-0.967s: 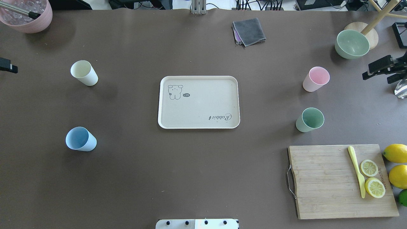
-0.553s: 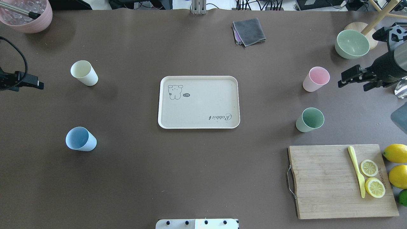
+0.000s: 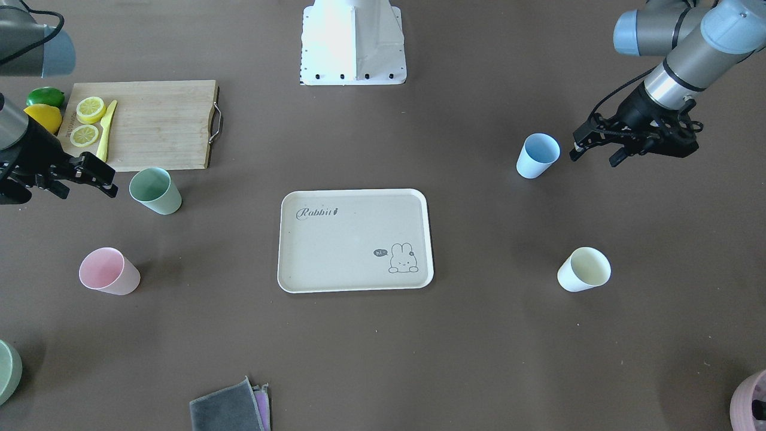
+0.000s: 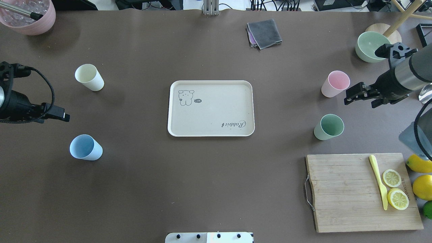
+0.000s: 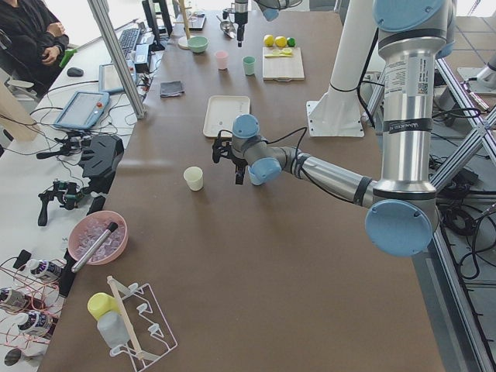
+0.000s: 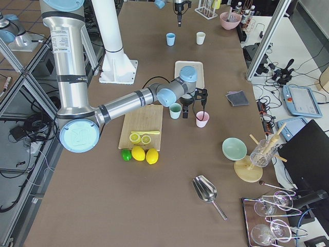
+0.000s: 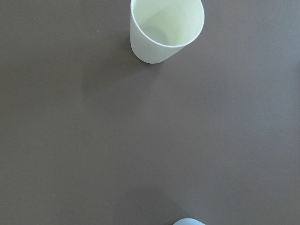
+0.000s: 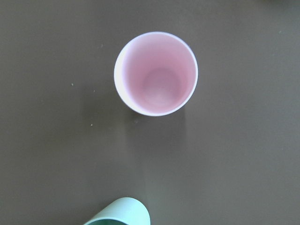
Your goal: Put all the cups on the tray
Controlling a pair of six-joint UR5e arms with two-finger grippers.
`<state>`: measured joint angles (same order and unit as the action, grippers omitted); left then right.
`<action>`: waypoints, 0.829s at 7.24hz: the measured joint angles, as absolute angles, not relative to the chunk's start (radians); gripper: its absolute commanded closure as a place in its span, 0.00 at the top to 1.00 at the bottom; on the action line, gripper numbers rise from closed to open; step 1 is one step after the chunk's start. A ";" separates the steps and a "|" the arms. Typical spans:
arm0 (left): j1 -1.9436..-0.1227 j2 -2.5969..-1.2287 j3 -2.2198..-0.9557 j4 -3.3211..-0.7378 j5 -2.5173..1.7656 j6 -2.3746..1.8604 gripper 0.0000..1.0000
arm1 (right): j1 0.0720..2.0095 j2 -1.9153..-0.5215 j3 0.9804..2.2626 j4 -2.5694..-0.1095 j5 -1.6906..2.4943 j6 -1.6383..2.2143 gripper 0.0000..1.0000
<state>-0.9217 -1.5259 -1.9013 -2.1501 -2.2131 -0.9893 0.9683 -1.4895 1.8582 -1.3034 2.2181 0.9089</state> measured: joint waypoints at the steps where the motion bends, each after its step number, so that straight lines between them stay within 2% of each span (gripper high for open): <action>1: -0.915 -1.521 -1.906 -2.150 -2.203 -0.994 0.98 | 0.910 -1.490 1.858 -1.284 2.177 0.948 1.00; 4: -0.903 -1.515 -1.912 -2.151 -2.187 -0.997 0.98 | 0.817 -1.499 1.849 -1.254 2.112 0.991 1.00; 5: -0.902 -1.514 -1.912 -2.151 -2.186 -0.997 0.98 | 0.809 -1.504 1.845 -1.253 2.109 0.992 0.87; 6: -0.901 -1.514 -1.912 -2.151 -2.186 -0.997 0.97 | 0.806 -1.509 1.837 -1.252 2.107 0.991 0.26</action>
<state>-0.9010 -1.5141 -1.9123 -2.1506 -2.1860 -0.9971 0.8059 -1.5086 1.8373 -1.2523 2.1071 0.9908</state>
